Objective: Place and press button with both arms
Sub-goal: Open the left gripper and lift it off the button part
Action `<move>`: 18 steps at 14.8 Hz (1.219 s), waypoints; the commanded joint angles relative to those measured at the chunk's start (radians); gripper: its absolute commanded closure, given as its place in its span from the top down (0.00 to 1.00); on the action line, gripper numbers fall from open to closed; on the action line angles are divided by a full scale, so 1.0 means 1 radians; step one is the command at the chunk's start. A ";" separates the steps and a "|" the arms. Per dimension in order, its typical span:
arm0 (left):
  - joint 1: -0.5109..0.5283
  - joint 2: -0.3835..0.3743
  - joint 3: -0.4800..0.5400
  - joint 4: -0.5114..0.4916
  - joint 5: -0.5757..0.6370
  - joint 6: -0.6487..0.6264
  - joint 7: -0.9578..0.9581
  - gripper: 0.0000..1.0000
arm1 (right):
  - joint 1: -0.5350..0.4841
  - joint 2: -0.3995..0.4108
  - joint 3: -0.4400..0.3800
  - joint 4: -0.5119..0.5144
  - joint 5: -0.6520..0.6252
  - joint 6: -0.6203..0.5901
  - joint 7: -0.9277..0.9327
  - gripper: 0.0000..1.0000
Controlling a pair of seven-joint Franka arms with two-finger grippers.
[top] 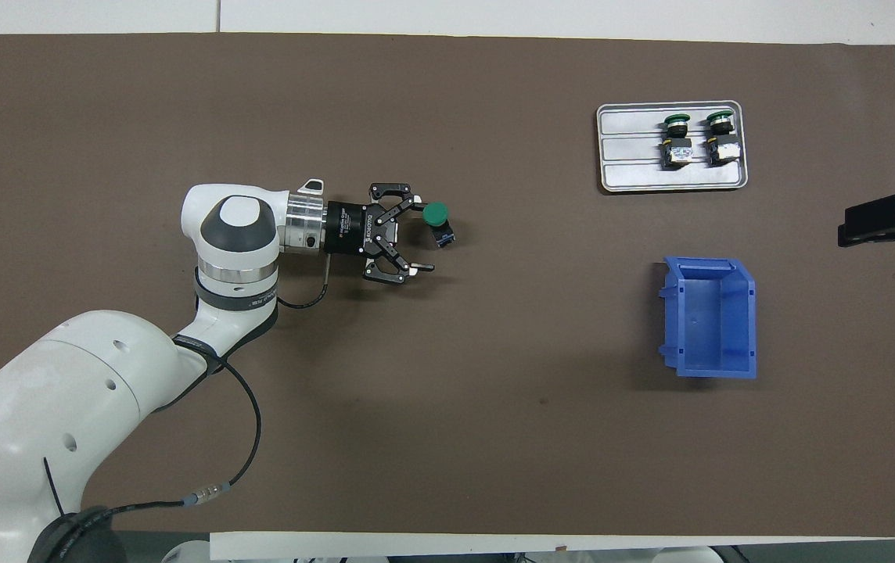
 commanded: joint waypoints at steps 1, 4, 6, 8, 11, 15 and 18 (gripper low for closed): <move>-0.005 -0.059 0.001 -0.025 0.070 0.018 -0.005 1.00 | -0.012 -0.012 0.007 -0.011 0.007 -0.008 -0.022 0.99; -0.008 -0.088 0.001 -0.025 0.075 0.014 -0.042 1.00 | -0.013 -0.012 0.007 -0.011 0.008 -0.008 -0.020 0.99; 0.000 -0.125 0.001 -0.023 0.119 0.011 -0.072 1.00 | -0.013 -0.012 0.007 -0.011 0.008 -0.008 -0.020 0.99; 0.004 -0.168 0.003 -0.004 0.234 0.008 -0.147 1.00 | -0.013 -0.012 0.007 -0.011 0.007 -0.008 -0.020 0.99; 0.009 -0.177 0.001 0.067 0.395 -0.018 -0.190 1.00 | -0.012 -0.012 0.007 -0.011 0.008 -0.008 -0.020 0.99; -0.006 -0.177 0.000 0.206 0.591 -0.055 -0.259 1.00 | -0.012 -0.012 0.007 -0.011 0.007 -0.008 -0.020 0.99; -0.071 -0.185 -0.002 0.277 0.783 -0.063 -0.303 1.00 | -0.012 -0.012 0.007 -0.011 0.008 -0.008 -0.020 0.99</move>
